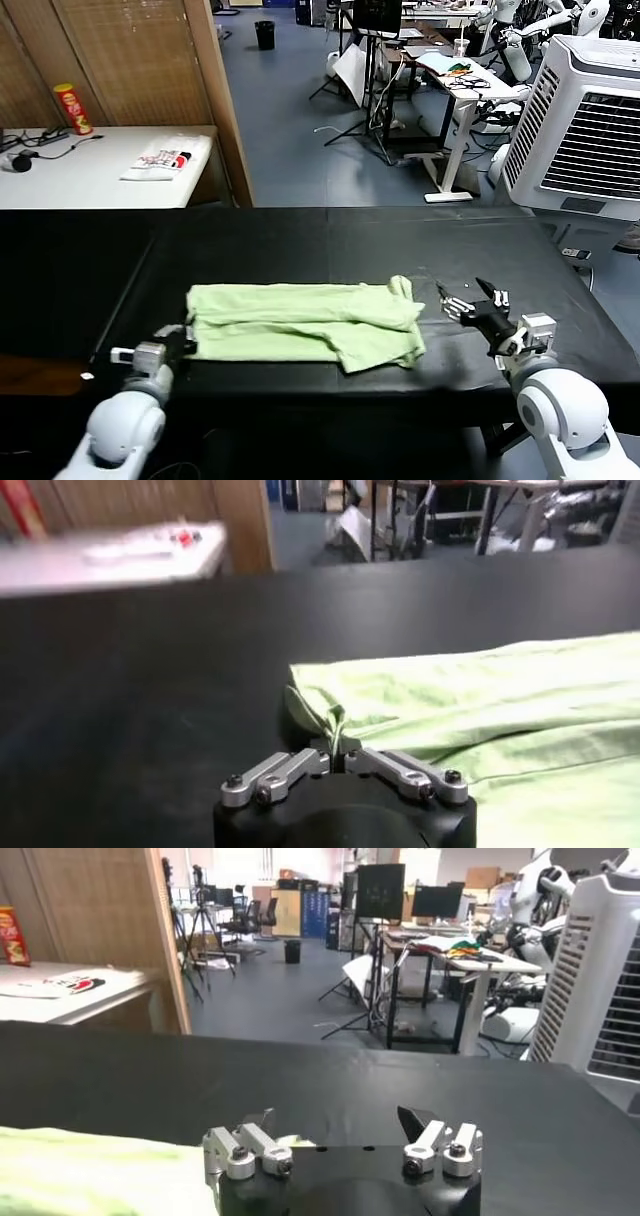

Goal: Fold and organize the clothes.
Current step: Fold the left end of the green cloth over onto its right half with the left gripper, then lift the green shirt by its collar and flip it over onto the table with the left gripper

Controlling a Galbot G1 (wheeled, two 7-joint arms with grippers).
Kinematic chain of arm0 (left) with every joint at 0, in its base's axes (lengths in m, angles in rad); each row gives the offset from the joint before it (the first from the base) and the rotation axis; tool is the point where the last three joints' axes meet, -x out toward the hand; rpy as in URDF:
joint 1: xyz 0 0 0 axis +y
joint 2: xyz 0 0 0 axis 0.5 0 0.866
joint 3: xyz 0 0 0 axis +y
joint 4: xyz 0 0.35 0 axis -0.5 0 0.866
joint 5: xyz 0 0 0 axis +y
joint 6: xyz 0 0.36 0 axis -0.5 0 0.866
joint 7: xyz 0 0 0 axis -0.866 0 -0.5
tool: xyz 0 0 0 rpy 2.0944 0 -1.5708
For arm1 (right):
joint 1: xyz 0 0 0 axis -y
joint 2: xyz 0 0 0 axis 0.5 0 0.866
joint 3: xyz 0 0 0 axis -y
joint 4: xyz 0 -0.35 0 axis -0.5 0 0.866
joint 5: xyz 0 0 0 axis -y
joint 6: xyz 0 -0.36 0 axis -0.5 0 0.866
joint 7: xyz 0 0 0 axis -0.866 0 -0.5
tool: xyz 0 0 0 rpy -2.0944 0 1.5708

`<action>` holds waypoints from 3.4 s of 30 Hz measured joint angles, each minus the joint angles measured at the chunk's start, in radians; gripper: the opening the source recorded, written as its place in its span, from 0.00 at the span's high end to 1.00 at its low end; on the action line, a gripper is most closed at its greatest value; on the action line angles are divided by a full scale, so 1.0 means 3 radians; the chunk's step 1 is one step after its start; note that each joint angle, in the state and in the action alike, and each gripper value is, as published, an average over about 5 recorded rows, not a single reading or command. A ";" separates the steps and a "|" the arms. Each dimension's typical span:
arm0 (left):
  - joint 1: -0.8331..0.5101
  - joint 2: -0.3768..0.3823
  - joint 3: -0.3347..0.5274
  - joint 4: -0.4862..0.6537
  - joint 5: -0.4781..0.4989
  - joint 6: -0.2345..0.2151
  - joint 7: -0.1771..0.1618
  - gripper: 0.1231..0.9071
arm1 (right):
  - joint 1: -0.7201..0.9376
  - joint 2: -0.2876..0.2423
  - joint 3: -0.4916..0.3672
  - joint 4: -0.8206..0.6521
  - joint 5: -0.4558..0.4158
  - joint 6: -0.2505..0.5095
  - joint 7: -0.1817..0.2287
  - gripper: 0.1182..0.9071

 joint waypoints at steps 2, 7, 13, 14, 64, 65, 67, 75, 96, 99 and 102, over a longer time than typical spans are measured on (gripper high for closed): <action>0.0011 0.0203 -0.0077 0.0082 0.0019 -0.0066 0.0011 0.96 | -0.0001 0.0015 -0.0013 -0.0011 -0.0025 0.0000 0.0000 0.14; 0.0029 0.0646 -0.0229 0.0206 0.0060 -0.0110 0.0018 0.96 | -0.0009 0.0049 -0.0037 -0.0020 -0.0063 0.0000 0.0000 0.14; -0.0012 0.0712 -0.0186 0.0049 -0.0076 0.0098 -0.0064 0.96 | -0.0053 0.0089 -0.0025 -0.0015 -0.0123 0.0000 0.0002 0.14; -0.0027 0.0679 -0.0157 -0.0012 -0.0138 0.0155 -0.0091 0.96 | -0.0066 0.0094 -0.0016 -0.0011 -0.0134 0.0001 0.0002 0.14; -0.0614 -0.1109 0.1137 -0.0585 -0.0925 0.0506 -0.0320 0.14 | 0.0021 0.0090 -0.0406 -0.0101 -0.0303 0.0060 -0.0264 0.14; -0.0599 -0.1058 0.1097 -0.0584 -0.0889 0.0467 -0.0303 0.14 | 0.0058 0.0089 -0.0471 -0.0121 -0.0303 0.0072 -0.0279 0.14; -0.0558 -0.0929 0.0996 -0.0576 -0.0845 0.0400 -0.0275 0.14 | 0.0148 0.0102 -0.0620 -0.0169 -0.0303 0.0098 -0.0311 0.14; -0.0298 -0.0517 0.0502 -0.0557 -0.0867 0.0323 -0.0272 0.14 | 0.0711 0.0271 -0.1328 -0.0537 -0.0404 0.0193 -0.0349 0.14; -0.0211 -0.0586 0.0065 -0.0318 -0.1386 0.0196 -0.0022 0.14 | 0.1102 0.0567 -0.1649 -0.1020 -0.0771 0.0222 -0.0037 0.14; -0.0269 -0.0603 0.0041 -0.0218 -0.1642 0.0197 0.0062 0.14 | 0.1030 0.0544 -0.1543 -0.0861 -0.0503 0.0208 -0.0035 0.14; -0.0309 -0.0626 0.0019 -0.0110 -0.1894 0.0224 0.0103 0.14 | 0.0940 0.0493 -0.1435 -0.0678 -0.0241 0.0197 -0.0043 0.14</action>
